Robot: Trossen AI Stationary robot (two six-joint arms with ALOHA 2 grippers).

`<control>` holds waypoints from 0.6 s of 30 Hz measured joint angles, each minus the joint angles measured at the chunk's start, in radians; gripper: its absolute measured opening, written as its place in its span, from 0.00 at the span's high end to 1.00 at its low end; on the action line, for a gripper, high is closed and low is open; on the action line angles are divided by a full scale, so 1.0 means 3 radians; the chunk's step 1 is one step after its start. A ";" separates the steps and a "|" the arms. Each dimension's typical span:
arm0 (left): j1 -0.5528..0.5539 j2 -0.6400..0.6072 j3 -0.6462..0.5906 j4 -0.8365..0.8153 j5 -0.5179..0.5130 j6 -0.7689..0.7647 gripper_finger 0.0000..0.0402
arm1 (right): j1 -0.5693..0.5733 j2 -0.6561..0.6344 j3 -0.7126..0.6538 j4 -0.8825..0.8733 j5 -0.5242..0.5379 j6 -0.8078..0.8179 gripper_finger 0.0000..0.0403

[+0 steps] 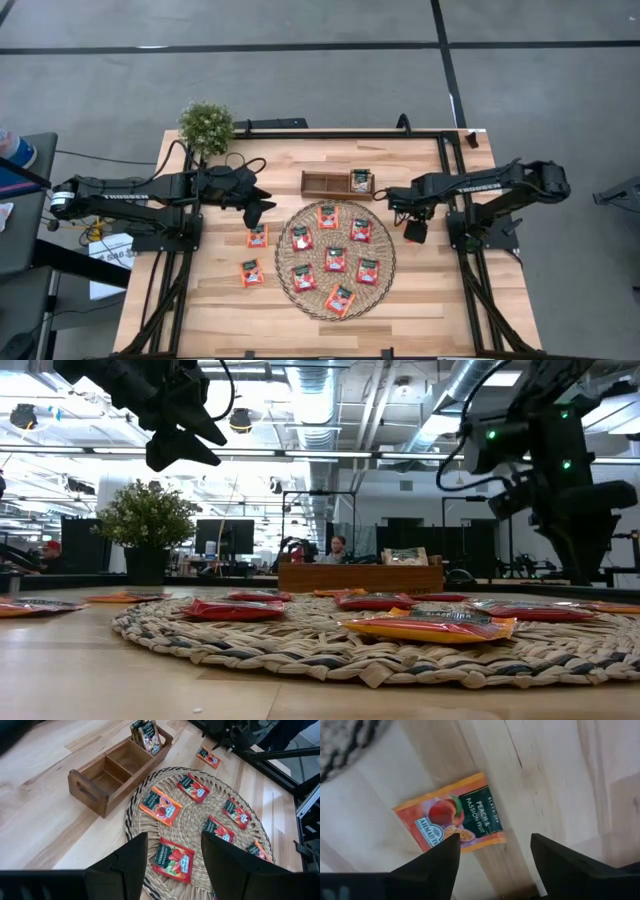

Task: Pick & Place Tea
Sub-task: Put the pink tea bag into the middle section of the wooden organizer

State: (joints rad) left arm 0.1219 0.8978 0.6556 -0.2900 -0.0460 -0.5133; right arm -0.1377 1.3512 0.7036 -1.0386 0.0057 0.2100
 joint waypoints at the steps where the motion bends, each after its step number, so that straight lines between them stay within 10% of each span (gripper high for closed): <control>1: 0.0000 0.0000 0.0000 -0.0002 0.0000 0.0005 0.56 | -0.0023 0.0039 0.0000 -0.0001 0.0001 -0.0001 0.43; 18: 0.0000 0.0001 0.0000 -0.0086 0.0000 0.0025 0.56 | -0.0109 0.0786 0.0013 0.0135 -0.0063 0.0072 0.47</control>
State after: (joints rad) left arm 0.1219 0.8982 0.6556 -0.3157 -0.0460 -0.5057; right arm -0.1704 1.5870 0.7074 -0.9981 -0.0132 0.2317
